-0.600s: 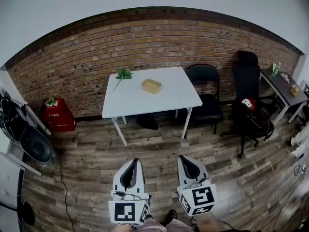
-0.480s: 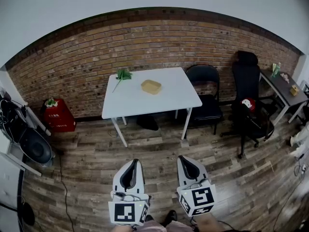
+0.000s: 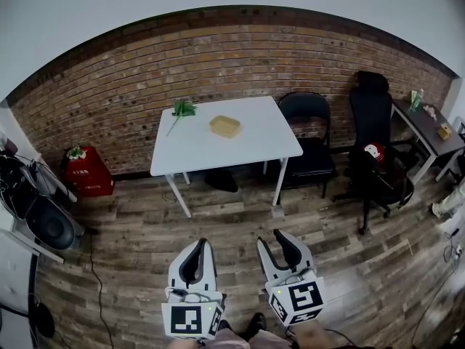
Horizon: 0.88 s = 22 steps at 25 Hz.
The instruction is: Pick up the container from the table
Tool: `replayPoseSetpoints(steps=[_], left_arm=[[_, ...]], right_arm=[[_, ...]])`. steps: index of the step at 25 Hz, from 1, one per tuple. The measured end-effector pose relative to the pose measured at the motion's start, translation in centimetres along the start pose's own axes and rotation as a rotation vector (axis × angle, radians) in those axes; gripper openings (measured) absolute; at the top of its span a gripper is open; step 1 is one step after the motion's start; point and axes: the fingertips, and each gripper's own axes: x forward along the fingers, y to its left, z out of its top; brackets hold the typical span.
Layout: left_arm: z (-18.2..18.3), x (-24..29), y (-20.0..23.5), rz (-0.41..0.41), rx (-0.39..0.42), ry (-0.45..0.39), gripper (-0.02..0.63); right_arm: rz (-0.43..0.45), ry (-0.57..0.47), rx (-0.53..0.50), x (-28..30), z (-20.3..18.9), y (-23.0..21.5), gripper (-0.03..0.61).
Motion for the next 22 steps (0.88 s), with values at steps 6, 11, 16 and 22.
replayPoseSetpoints(steps=[6, 11, 16, 22], left_arm=[[-0.7, 0.7, -2.1, 0.026, 0.002, 0.010, 0.008], [-1.4, 1.4, -3.2, 0.050, -0.003, 0.021, 0.008], [-2.9, 3.1, -2.5, 0.070, -0.018, 0.051, 0.008], [-4.9, 7.7, 0.7, 0.082, -0.043, 0.055, 0.008]], right_arm=[[0.005, 0.002, -0.004, -0.8, -0.3, -2.6, 0.147], [0.012, 0.001, -0.016, -0.5, -0.4, -4.8, 0.146], [0.016, 0.020, -0.012, 1.7, -1.2, -6.3, 0.140], [0.026, 0.043, -0.026, 7.3, -2.0, -7.2, 0.140]])
